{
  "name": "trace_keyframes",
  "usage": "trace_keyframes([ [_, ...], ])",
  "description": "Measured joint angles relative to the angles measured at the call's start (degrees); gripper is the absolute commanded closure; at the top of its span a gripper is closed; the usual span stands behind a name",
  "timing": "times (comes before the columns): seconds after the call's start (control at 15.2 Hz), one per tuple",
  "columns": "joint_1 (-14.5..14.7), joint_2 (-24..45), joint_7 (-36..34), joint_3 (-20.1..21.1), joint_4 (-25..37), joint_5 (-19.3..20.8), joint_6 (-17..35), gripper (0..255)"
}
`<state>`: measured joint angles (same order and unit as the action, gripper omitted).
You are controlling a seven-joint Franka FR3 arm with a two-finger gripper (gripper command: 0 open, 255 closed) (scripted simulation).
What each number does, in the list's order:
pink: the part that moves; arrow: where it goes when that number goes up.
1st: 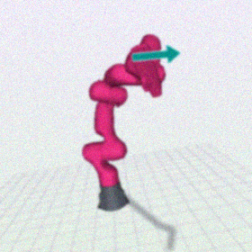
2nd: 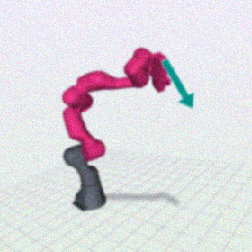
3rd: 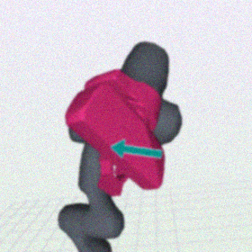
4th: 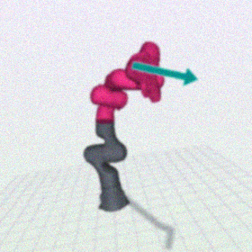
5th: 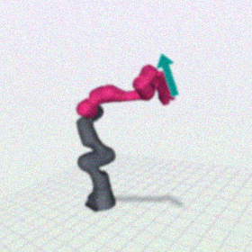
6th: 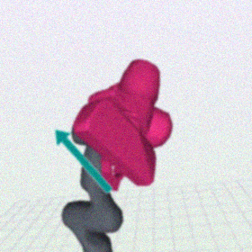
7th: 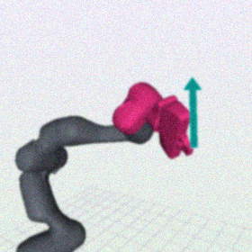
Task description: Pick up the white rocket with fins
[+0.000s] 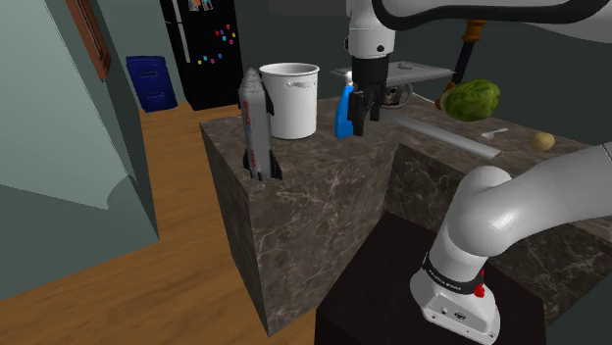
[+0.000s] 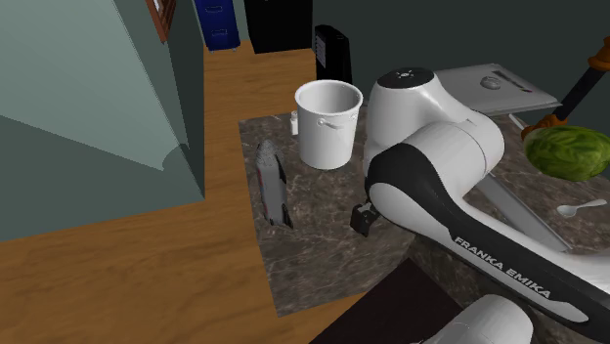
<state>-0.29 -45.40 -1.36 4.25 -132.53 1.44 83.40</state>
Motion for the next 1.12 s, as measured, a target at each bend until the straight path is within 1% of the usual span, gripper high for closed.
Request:
trace_keyframes([
  [0.07, 0.0, 0.0, 0.0, 0.0, 0.0, 0.0, 0.0, 0],
  [0.13, 0.19, 0.13, 0.2, 0.03, -0.18, -0.1, 1.27, 0],
  [0.26, 0.72, 0.48, 1.24, -0.23, -0.74, -0.18, 5.8, 0],
  [0.4, 1.51, 1.07, 2.04, -0.1, -2.06, -0.6, 11.94, 0],
  [0.59, 2.49, 2.2, 4.19, -0.62, -1.63, -0.89, 19.59, 0],
  [1.12, 5.96, 7.19, 9.48, -1.17, -2.03, -2.7, 43.16, 0],
])
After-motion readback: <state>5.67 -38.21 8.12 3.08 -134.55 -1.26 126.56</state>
